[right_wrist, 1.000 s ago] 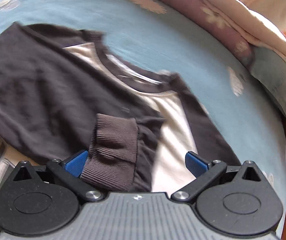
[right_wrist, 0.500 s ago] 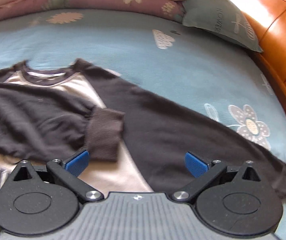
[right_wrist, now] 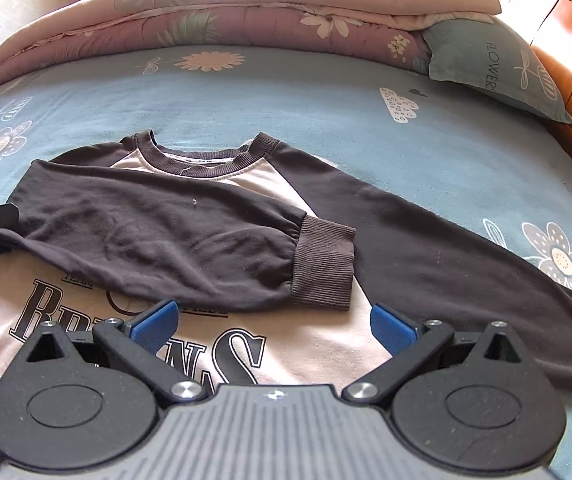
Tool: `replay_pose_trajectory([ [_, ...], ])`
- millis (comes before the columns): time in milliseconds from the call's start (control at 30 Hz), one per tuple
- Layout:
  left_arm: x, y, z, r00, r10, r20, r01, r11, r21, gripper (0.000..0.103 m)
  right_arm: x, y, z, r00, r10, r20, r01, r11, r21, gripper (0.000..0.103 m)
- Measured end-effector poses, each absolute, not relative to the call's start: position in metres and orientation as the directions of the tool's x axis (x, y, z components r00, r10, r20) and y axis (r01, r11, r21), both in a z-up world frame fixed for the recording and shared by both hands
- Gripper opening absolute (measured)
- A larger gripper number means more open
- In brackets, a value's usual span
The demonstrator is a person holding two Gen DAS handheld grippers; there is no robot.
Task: Fold clothes
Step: 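Move the open right gripper to the folded sleeve's ribbed cuff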
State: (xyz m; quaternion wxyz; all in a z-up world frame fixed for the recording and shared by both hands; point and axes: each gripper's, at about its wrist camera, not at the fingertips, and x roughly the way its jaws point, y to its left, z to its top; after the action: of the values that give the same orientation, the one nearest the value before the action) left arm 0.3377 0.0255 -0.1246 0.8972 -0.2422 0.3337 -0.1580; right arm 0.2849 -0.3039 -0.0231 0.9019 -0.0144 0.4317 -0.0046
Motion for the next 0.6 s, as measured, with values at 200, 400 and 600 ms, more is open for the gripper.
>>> replay_pose_trajectory([
  [200,0.314,0.043,-0.118,0.702,-0.465,-0.539,0.103,0.816,-0.569,0.101,0.283,-0.309,-0.024,0.624,-0.034,-0.781,0.003,0.999,-0.041,0.103],
  [400,0.313,0.061,-0.073,0.733,-0.513,-0.446,0.222,0.8,-0.557,0.102,0.299,-0.305,-0.023,0.649,0.028,-0.761,-0.075,0.997,-0.027,0.103],
  [600,0.377,0.034,-0.098,0.596,-0.586,-0.549,0.242,0.783,-0.573,0.102,0.361,-0.287,-0.05,0.619,0.158,-0.769,-0.184,0.981,0.053,0.103],
])
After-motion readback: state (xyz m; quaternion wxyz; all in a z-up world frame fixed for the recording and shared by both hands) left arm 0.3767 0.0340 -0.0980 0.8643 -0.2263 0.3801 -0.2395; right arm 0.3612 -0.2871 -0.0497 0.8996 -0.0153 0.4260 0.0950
